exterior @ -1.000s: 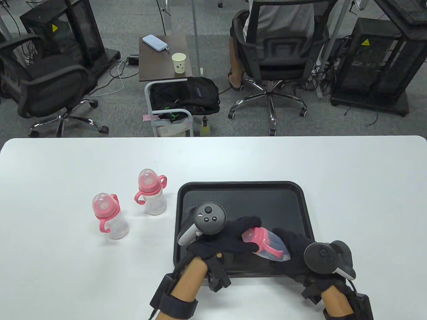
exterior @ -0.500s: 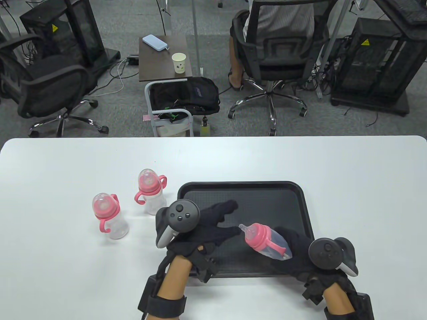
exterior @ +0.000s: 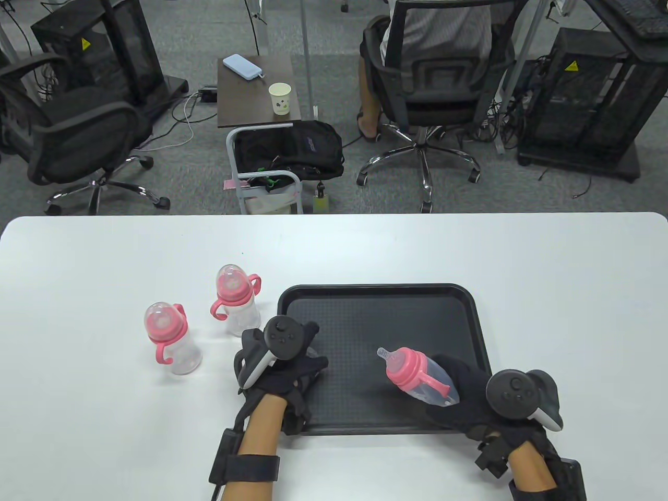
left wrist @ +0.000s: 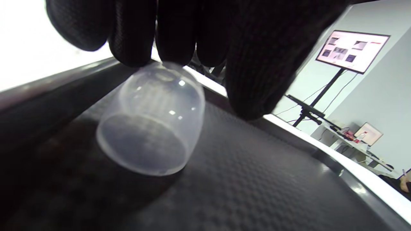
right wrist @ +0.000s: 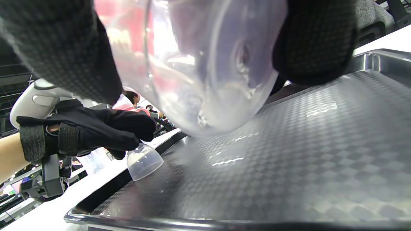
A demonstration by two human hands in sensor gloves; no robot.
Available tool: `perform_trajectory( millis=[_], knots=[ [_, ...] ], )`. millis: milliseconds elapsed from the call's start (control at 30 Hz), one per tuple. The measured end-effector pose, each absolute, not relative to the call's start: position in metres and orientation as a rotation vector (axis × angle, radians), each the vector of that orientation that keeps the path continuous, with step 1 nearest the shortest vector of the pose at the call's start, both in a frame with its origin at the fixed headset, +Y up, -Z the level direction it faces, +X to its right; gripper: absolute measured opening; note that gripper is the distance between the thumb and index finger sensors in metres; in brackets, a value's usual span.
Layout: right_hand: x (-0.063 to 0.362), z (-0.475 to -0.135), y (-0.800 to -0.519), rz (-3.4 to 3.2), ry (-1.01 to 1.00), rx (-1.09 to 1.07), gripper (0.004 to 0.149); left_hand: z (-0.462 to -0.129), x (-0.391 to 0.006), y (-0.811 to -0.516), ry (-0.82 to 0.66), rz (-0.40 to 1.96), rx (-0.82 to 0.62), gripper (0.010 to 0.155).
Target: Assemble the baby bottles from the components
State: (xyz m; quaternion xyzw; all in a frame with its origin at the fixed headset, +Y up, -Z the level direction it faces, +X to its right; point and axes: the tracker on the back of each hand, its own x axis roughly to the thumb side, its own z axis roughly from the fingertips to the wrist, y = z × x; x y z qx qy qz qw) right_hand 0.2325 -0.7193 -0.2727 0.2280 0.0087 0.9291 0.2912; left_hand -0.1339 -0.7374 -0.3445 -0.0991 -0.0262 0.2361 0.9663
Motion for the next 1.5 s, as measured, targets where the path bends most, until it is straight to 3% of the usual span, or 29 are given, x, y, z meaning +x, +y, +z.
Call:
perform_trajectory(
  millis=[200,633,700,967,1200,1300,1500],
  knots=[
    [0.232,-0.273,-0.720,2.477,0.035,0.609,0.092,-0.348,-0.130,-0.754,-0.060,0.450,-0.312,0.076],
    [0.231,-0.274,-0.722,2.498,0.082,0.604,0.092,-0.349,-0.114,-0.761,-0.120,0.397,-0.337,0.076],
    [0.231,-0.274,-0.722,2.502,0.087,0.601,0.092,-0.349,-0.117,-0.760,-0.137,0.462,-0.335,0.076],
    [0.232,-0.274,-0.722,2.509,0.088,0.587,0.092,-0.350,-0.135,-0.742,-0.224,1.075,-0.318,0.078],
    [0.228,-0.274,-0.724,2.526,0.130,0.595,0.091,-0.351,-0.125,-0.751,-0.367,1.607,-0.519,0.078],
    [0.228,-0.275,-0.725,2.533,0.138,0.596,0.092,-0.350,-0.114,-0.750,-0.448,1.653,-0.599,0.077],
    [0.227,-0.275,-0.725,2.536,0.145,0.600,0.091,-0.348,-0.099,-0.744,-0.495,1.559,-0.629,0.078]
  ],
)
